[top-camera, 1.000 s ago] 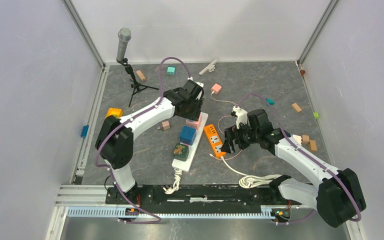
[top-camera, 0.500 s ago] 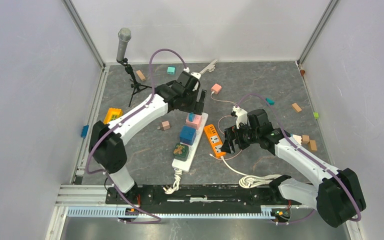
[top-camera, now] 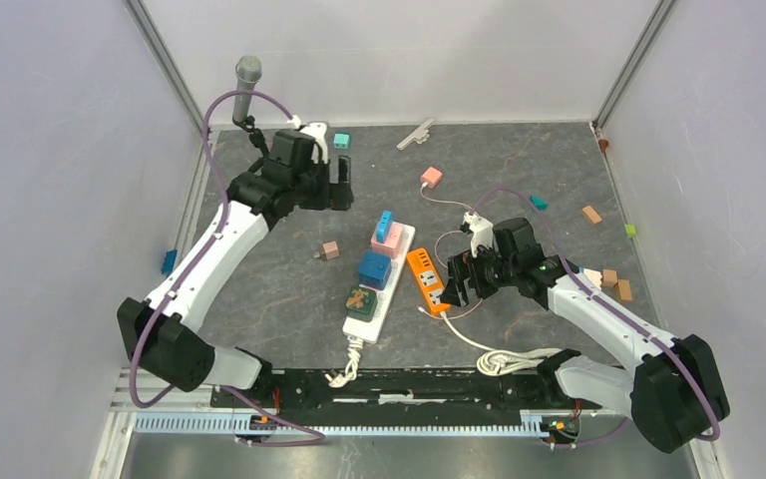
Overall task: Insert the plug
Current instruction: Insert the plug into the socket, then pick up the plug from the center of the board.
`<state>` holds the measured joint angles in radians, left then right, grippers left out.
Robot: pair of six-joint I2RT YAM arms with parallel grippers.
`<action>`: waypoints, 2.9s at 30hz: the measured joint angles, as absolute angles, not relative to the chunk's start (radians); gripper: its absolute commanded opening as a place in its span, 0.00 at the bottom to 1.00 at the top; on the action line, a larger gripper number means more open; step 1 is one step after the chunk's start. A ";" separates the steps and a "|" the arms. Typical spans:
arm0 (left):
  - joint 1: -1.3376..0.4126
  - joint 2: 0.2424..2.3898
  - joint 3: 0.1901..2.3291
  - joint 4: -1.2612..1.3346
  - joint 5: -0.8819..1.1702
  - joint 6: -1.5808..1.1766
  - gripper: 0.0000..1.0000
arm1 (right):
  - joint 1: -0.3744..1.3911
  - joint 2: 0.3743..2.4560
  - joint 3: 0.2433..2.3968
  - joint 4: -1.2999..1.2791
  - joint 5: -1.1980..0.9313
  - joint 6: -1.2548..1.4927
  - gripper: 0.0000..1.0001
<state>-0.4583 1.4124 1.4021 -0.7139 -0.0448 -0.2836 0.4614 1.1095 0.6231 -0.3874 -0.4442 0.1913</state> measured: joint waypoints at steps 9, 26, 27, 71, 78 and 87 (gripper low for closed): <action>-0.387 1.469 1.289 -0.790 0.014 -0.031 0.93 | 0.461 1.118 0.623 -0.387 -0.447 0.186 0.98; -0.388 1.889 1.403 -0.908 -0.025 0.155 0.78 | 0.462 1.130 0.623 -0.387 -0.448 0.179 0.98; -0.388 1.900 1.403 -0.909 -0.028 0.158 0.76 | 0.462 1.131 0.623 -0.387 -0.448 0.178 0.98; -0.389 1.085 0.929 -0.479 0.663 -0.219 0.02 | 0.462 1.124 0.812 -0.215 -0.745 0.211 0.98; -0.389 1.039 0.906 -0.483 0.820 -0.120 0.02 | 0.497 1.148 0.925 -0.201 -0.833 0.153 0.98; -0.436 0.903 0.906 -0.612 0.863 0.265 0.02 | 0.665 1.207 1.060 -0.333 -0.822 -0.043 0.98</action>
<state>-0.4362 0.9031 0.9062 -0.6125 0.8635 0.2649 0.6647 1.2068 1.0599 -0.3328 -0.8223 -0.0425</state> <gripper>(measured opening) 0.395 0.979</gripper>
